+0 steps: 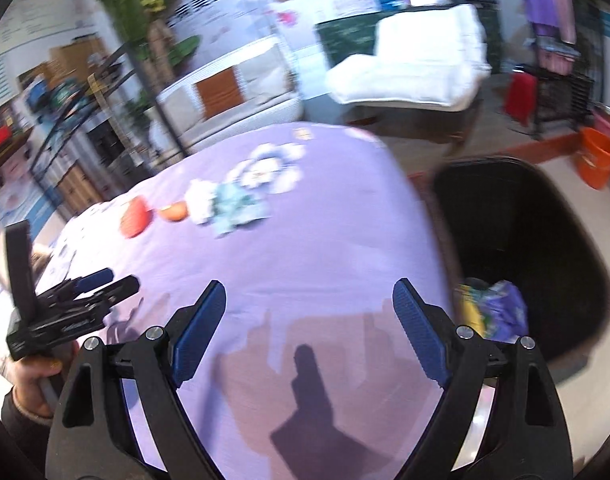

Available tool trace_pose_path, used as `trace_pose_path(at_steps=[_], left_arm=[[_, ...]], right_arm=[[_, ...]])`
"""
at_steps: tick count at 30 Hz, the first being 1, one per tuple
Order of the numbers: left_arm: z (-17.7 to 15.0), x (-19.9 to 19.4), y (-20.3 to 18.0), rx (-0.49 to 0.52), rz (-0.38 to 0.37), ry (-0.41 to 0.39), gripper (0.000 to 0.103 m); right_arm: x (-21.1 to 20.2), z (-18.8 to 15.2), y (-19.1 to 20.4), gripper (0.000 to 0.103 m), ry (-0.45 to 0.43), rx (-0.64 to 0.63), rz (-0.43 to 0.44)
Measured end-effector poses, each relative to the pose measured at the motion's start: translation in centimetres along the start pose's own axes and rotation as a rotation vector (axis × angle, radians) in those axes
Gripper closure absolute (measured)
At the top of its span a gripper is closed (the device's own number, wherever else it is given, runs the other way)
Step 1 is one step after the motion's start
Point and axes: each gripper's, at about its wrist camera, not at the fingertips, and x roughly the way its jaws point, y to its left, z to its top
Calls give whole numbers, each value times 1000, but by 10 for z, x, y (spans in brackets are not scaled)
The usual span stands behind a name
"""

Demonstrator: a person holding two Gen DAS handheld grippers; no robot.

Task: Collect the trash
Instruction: 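Move both open tools back over the table, then grasp the orange foam net with the left tool while the right tool grasps the white tissue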

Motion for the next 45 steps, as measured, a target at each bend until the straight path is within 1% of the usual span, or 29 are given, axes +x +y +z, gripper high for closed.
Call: trace_pose_path(at_steps=[3, 9, 12, 17, 20, 23, 26, 30, 31, 32, 33, 34, 35, 36, 37, 38, 40, 42, 44, 45], left_arm=[[-1, 1, 34, -34, 57, 2, 18], [4, 11, 84, -64, 135, 0, 18], [10, 19, 108, -84, 148, -2, 18], [30, 42, 142, -109, 189, 18, 18], [46, 56, 155, -108, 221, 22, 18], [60, 72, 168, -118, 221, 38, 18], [71, 87, 177, -128, 238, 47, 18], [80, 97, 181, -148, 220, 43, 18], [82, 98, 181, -151, 218, 36, 18], [82, 98, 181, -156, 212, 26, 19], [82, 98, 181, -161, 210, 21, 24], [82, 98, 181, -168, 206, 21, 36], [82, 99, 181, -179, 200, 24, 44], [80, 98, 183, -195, 189, 21, 48], [79, 97, 184, -208, 180, 15, 56], [78, 97, 184, -214, 178, 12, 61], [77, 94, 184, -222, 169, 9, 66], [75, 87, 182, -239, 152, -1, 67], [73, 79, 177, -247, 146, -10, 68], [71, 72, 174, -249, 141, -24, 68]], right_arm=[[17, 9, 29, 18, 33, -47, 55], [48, 23, 81, 18, 60, -167, 90], [65, 29, 102, 18, 85, -209, 115], [88, 33, 126, 18, 113, -274, 126], [101, 37, 135, 18, 131, -301, 130], [115, 42, 141, 18, 149, -313, 134], [129, 49, 149, 18, 160, -335, 136], [147, 59, 160, 19, 159, -372, 129], [154, 63, 164, 20, 160, -386, 125], [159, 65, 167, 22, 160, -398, 120], [167, 69, 171, 23, 164, -416, 114], [173, 71, 174, 25, 167, -428, 107], [179, 73, 178, 27, 169, -443, 99], [187, 75, 182, 27, 172, -462, 93], [193, 77, 185, 27, 177, -477, 89], [201, 78, 188, 30, 187, -498, 80], [217, 79, 192, 33, 201, -538, 39], [231, 78, 192, 38, 224, -560, 15], [245, 78, 191, 55, 250, -575, -14], [249, 77, 190, 61, 258, -580, -19]])
